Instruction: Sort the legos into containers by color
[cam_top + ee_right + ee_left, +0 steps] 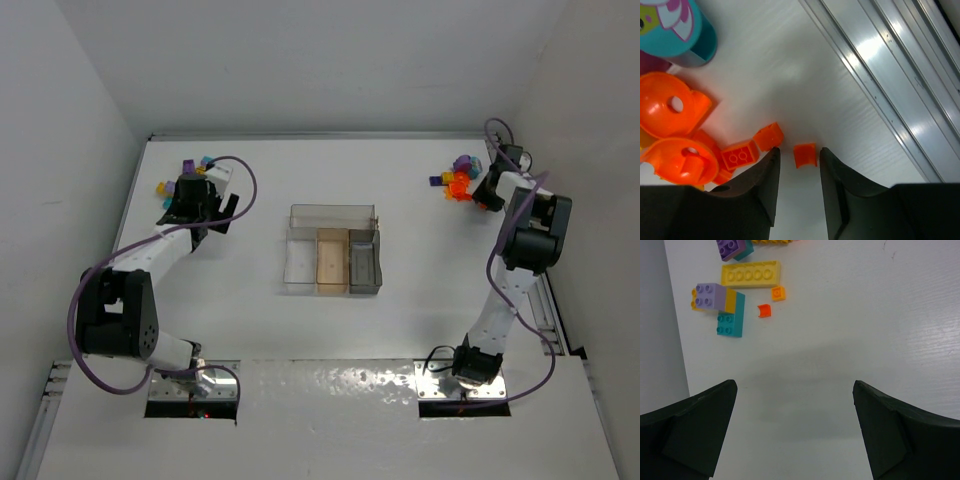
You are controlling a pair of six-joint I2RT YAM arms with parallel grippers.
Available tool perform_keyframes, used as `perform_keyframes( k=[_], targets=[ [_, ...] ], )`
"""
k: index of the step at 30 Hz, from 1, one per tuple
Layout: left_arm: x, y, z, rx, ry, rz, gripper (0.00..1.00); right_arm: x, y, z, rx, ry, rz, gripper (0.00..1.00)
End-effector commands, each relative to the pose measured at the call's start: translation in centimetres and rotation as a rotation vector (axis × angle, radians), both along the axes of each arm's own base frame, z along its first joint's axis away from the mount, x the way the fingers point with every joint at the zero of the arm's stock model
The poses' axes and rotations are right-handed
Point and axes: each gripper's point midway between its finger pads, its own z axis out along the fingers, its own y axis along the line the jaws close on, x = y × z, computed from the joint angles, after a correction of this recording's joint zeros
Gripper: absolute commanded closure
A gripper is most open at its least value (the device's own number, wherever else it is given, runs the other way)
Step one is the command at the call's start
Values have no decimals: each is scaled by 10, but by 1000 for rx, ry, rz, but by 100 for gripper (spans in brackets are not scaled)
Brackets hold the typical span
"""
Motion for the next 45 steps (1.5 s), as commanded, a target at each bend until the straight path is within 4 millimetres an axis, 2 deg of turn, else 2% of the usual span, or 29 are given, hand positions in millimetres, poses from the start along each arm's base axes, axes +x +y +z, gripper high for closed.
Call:
perform_keyframes(
  k=[1, 7, 13, 15, 16, 18, 24, 26, 31, 33, 37, 38, 41, 45],
  targets=[
    [16, 2, 25, 11, -83, 5, 0, 18, -9, 8, 12, -62, 13, 63],
    [16, 2, 26, 17, -86, 2, 0, 22, -10, 8, 1, -58, 46, 74],
    [17, 3, 27, 21, -90, -1, 0, 14, -6, 10, 9, -49, 51, 75],
    [16, 3, 25, 25, -86, -3, 0, 14, -4, 14, 13, -55, 61, 71],
    [15, 3, 24, 26, -83, -3, 0, 14, -3, 13, 17, -56, 70, 65],
    [13, 3, 21, 24, -77, -5, 0, 15, 0, 15, 26, -61, 96, 62],
    [11, 2, 22, 23, -79, -7, 0, 8, -1, 10, 16, -23, 96, 68],
    [11, 3, 22, 25, -79, -6, 0, 5, -2, 10, 9, -16, 85, 73],
    [11, 3, 22, 26, -78, -8, 0, -2, -4, 12, 0, -6, 71, 73],
    [16, 2, 28, 23, -111, -12, 0, -4, -2, 11, 4, -1, 75, 73],
    [17, 1, 28, 22, -116, -13, 0, -8, 1, 9, 10, 10, 89, 85],
    [17, 1, 28, 23, -116, -14, 0, -10, 1, 10, 9, 12, 91, 92],
    [16, 1, 27, 22, -113, -13, 0, -12, 0, 14, -7, 13, 94, 99],
    [16, 1, 28, 21, -119, -16, 0, -14, -1, 20, -25, 15, 111, 100]
  ],
)
